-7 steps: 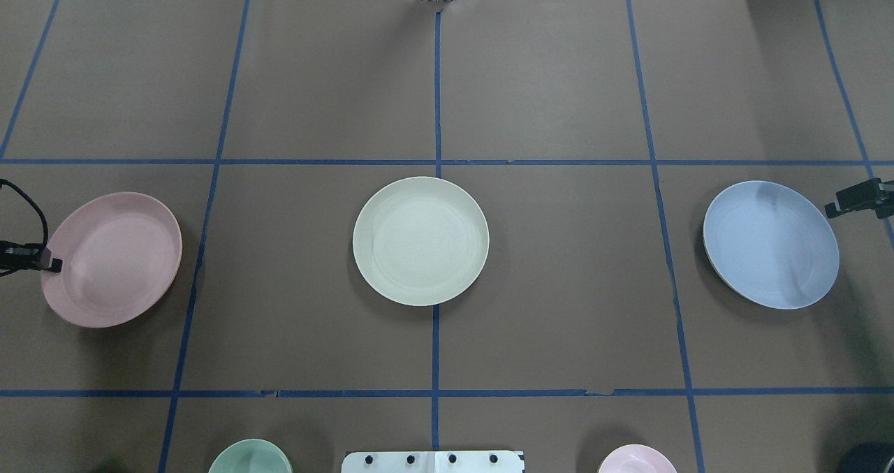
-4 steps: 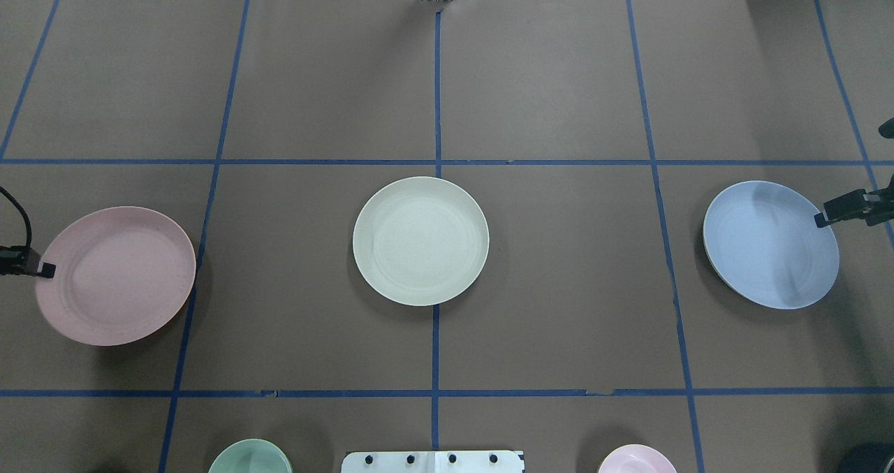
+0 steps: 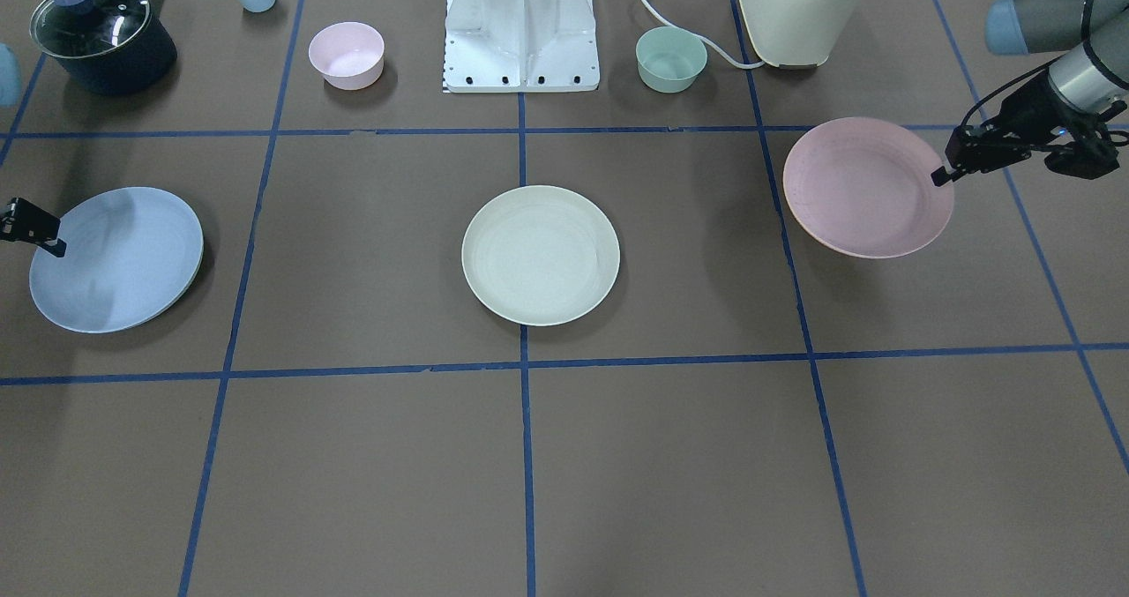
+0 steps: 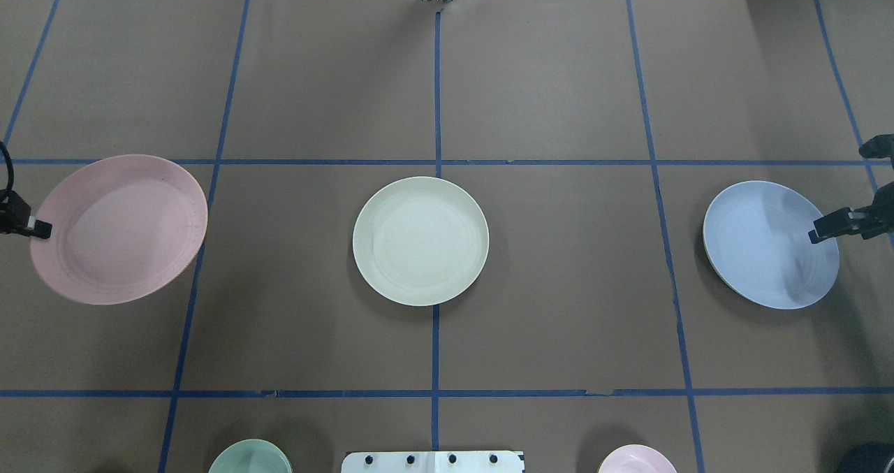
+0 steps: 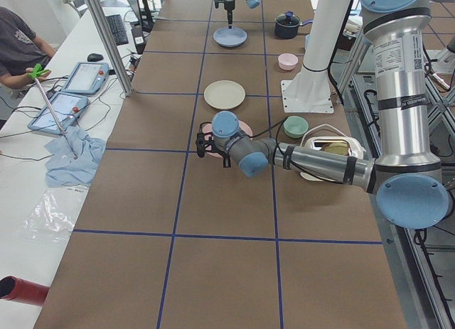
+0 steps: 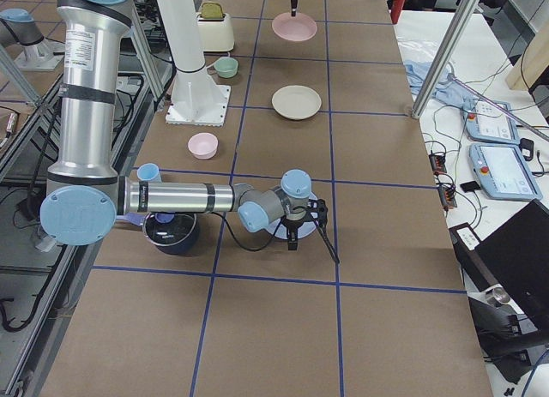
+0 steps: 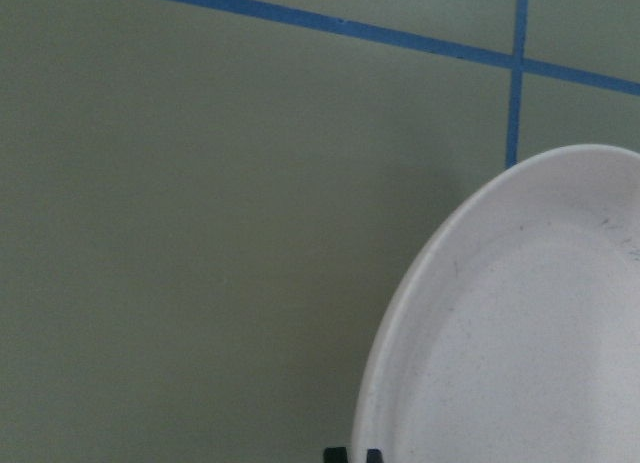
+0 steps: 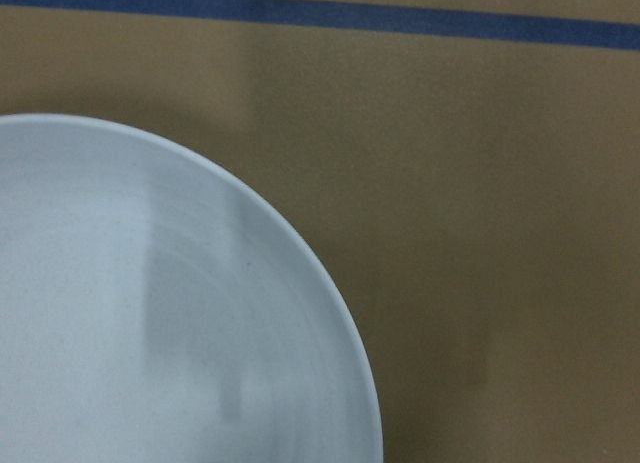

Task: Stack three plates with pink and blue
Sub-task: 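Carry pink plate onto cream plate with left gripper while right lifts blue plate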

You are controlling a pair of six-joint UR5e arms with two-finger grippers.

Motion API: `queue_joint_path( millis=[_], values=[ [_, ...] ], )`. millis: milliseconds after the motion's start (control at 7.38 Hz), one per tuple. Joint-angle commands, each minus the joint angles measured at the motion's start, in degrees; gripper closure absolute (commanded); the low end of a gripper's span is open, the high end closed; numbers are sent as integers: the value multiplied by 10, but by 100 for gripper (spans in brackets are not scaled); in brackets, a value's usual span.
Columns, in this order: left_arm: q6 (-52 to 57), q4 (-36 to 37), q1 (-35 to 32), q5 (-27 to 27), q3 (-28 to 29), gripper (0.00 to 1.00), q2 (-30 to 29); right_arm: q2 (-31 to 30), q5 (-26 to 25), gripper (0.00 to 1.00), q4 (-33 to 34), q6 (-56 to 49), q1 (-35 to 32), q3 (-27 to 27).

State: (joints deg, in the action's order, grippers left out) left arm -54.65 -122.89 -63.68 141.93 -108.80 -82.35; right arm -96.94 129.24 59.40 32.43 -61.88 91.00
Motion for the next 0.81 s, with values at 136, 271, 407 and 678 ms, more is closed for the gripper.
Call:
queue_joint_path(
  millis=[136,271,407,678],
  values=[
    [-38,57,0,-1,-23,100,-58,0,0,52,-3,3,13,-20],
    [-57,58,5,-3,-23,100,-72,0,0,95,-9,4,13,-21],
    [-70,58,12,-4,-23,100,-83,0,1,100,-8,1,13,-21],
    [-164,58,78,-55,-20,100,-148,-1,13,100,-9,4,12,-8]
  ],
)
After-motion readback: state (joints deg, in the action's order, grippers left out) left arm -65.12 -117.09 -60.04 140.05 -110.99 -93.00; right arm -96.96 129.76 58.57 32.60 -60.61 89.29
